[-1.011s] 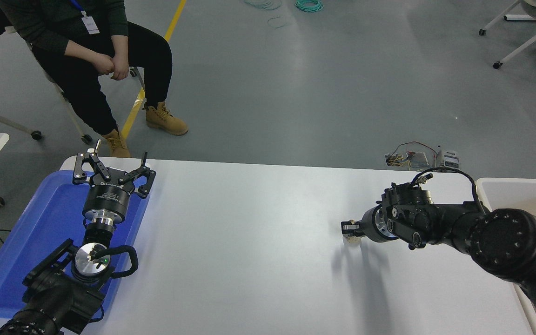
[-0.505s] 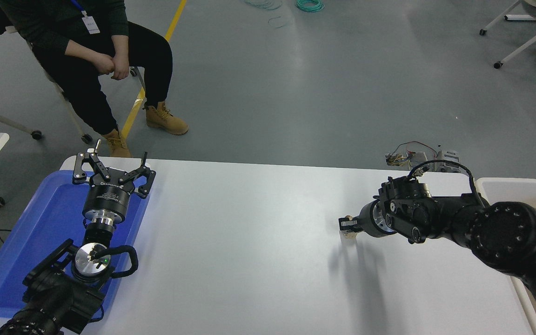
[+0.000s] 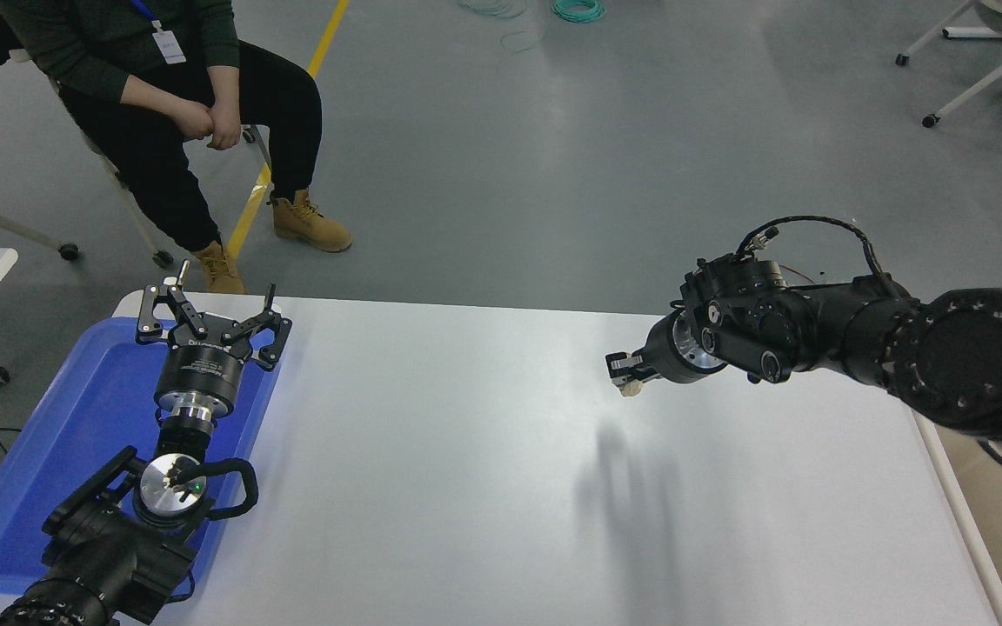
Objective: Pick up paper ball place in dustbin
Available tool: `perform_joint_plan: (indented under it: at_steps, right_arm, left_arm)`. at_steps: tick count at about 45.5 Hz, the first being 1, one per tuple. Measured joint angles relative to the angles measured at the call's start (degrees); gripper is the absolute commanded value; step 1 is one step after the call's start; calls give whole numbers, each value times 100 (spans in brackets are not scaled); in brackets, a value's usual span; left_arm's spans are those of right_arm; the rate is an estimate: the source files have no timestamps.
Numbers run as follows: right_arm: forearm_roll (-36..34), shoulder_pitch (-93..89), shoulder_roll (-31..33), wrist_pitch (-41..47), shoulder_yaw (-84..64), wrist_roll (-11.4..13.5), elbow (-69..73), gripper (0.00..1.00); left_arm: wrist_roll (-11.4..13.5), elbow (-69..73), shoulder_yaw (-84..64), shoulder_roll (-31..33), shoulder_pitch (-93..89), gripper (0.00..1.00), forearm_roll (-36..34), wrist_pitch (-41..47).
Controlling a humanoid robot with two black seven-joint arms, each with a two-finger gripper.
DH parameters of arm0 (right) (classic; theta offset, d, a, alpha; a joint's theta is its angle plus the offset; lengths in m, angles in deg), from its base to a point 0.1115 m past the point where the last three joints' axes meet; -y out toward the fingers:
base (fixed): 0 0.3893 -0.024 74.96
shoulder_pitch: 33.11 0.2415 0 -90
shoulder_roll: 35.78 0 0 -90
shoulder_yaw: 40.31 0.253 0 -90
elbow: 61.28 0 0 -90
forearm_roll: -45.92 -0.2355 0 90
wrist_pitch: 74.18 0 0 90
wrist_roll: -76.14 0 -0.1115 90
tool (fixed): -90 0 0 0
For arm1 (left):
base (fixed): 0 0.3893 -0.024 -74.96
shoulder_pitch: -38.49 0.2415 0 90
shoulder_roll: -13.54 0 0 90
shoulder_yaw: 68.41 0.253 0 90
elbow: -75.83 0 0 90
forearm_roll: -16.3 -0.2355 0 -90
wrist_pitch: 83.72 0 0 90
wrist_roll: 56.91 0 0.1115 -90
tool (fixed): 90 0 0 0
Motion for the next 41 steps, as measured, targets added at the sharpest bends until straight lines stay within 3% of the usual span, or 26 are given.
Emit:
perform_joint_plan:
  at_steps: [21, 41]
  right_arm:
    - [103, 1736, 1046, 762, 9, 24, 929, 0]
    - [191, 2569, 1521, 1182, 15, 34, 1246, 0]
  left_arm:
    - [0, 0, 0, -1, 0, 100, 0, 0]
    - [0, 0, 0, -1, 0, 100, 0, 0]
